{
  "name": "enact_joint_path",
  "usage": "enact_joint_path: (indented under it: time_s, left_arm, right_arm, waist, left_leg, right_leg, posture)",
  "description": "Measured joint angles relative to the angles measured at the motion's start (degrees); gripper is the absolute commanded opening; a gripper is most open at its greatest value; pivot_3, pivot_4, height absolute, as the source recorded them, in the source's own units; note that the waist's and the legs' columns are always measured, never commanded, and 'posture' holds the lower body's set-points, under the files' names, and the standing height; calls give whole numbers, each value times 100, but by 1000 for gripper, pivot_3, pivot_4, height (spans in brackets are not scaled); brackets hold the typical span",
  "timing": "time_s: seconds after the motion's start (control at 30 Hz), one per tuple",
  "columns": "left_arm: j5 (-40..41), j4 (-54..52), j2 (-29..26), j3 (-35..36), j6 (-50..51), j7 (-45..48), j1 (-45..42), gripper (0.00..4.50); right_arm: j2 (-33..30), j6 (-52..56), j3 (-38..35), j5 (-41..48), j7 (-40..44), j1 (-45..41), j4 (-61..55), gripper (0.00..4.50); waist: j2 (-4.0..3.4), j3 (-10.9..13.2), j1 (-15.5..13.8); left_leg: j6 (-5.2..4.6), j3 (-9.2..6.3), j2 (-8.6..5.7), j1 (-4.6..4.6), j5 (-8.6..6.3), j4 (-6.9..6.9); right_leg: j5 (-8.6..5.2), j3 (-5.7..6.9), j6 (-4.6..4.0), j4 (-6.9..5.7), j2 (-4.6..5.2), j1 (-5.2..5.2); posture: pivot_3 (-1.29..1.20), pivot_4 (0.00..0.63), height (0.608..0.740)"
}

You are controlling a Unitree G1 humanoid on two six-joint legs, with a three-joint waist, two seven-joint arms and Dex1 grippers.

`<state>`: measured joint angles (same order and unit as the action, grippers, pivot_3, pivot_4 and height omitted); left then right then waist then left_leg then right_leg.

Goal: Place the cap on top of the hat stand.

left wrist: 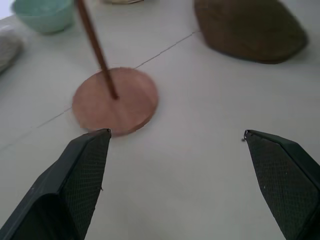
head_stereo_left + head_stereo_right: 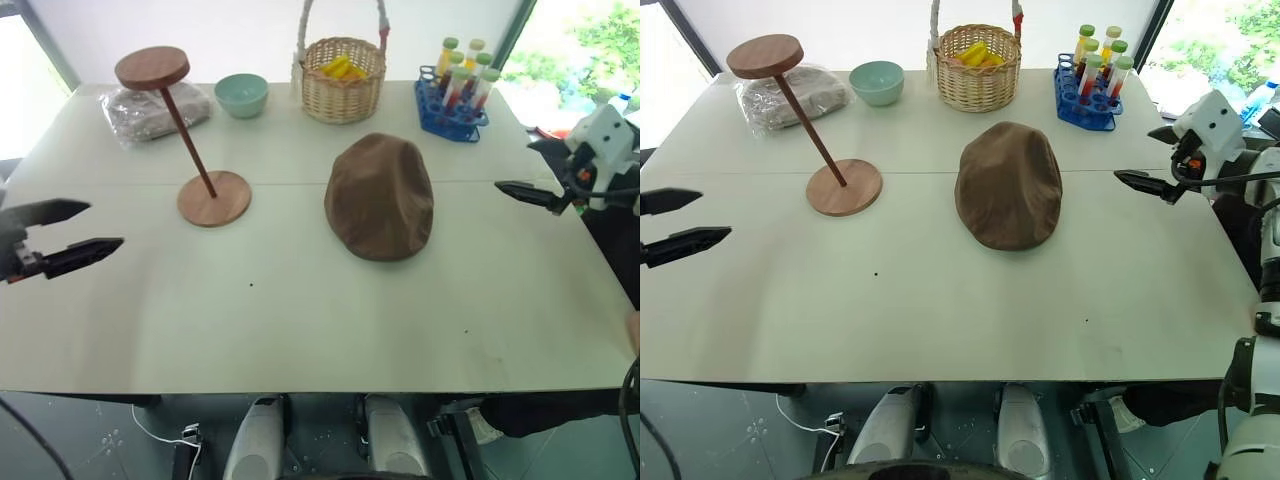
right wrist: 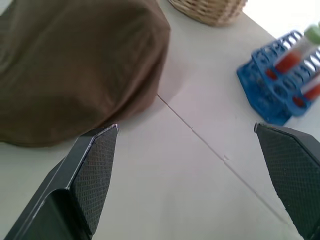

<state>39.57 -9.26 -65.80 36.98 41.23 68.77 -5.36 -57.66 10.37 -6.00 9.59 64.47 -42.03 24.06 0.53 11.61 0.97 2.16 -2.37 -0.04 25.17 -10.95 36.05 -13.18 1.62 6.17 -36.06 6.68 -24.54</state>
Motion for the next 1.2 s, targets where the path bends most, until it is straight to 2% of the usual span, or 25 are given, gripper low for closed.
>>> enact_joint_path:
  time_s: [0.1, 0.27, 0.4, 0.5, 0.67, 0.8, 1.2]
  left_arm:
    - [396, -328, -104, -468, 291, 203, -381, 4471]
    - [744, -512, -184, -1782, 486, 558, -1737, 4471]
    - [713, -419, 8, -2575, 490, 703, -2466, 4471]
    - [573, -151, 383, -3109, 437, 796, -3048, 4471]
    - [285, 162, 646, -3561, 321, 896, -3370, 4471]
    - [191, 257, 740, -3616, 302, 949, -3574, 4471]
    - [164, 253, 758, -3612, 338, 953, -3600, 4471]
  right_arm:
    - [-23, 79, 14, 2, -42, 403, -930, 4480]
    - [195, 957, 51, 18, -664, 1475, -3255, 4480]
    - [474, 1607, 182, -86, -1254, 1917, -4328, 4480]
    - [835, 1943, 490, -497, -1913, 2279, -4868, 4480]
    - [1087, 2018, 1227, -1187, -2491, 2645, -5145, 4480]
    - [1166, 1794, 1642, -1769, -2796, 2795, -5131, 4480]
    - [1544, 1198, 2138, -2710, -3294, 2791, -4431, 4480]
  waist:
    - [-3, 2, 2]
    - [0, -1, -20]
    - [1, -1, -14]
    - [19, -11, -31]
    - [22, -9, -20]
    - [22, -9, -22]
    - [26, -11, -18]
  left_leg:
    - [0, 0, 2, -2, 0, -1]
    - [-1, 0, 4, -4, 1, 11]
    - [-2, 3, 4, -4, 1, 16]
    - [-2, 0, 5, -6, 1, 15]
    - [-2, 3, 4, -2, 1, 17]
    - [-3, 2, 4, -3, 1, 16]
    - [-3, 1, 4, -3, 2, 18]
  right_leg:
    - [0, 1, 4, -6, -3, 0]
    - [0, -2, 2, -12, -9, 5]
    - [0, -6, 2, -11, -8, 7]
    - [-1, -5, 0, -12, -13, 9]
    - [-1, -9, 0, -8, -12, 8]
    - [-2, -9, 0, -8, -12, 8]
    - [-1, -9, 0, -9, -12, 9]
  posture:
    - [0, 150, 740]
    - [0, 150, 740]
    - [0, 150, 740]
    - [0, 150, 740]
    - [0, 150, 740]
    - [0, 150, 740]
    - [0, 150, 740]
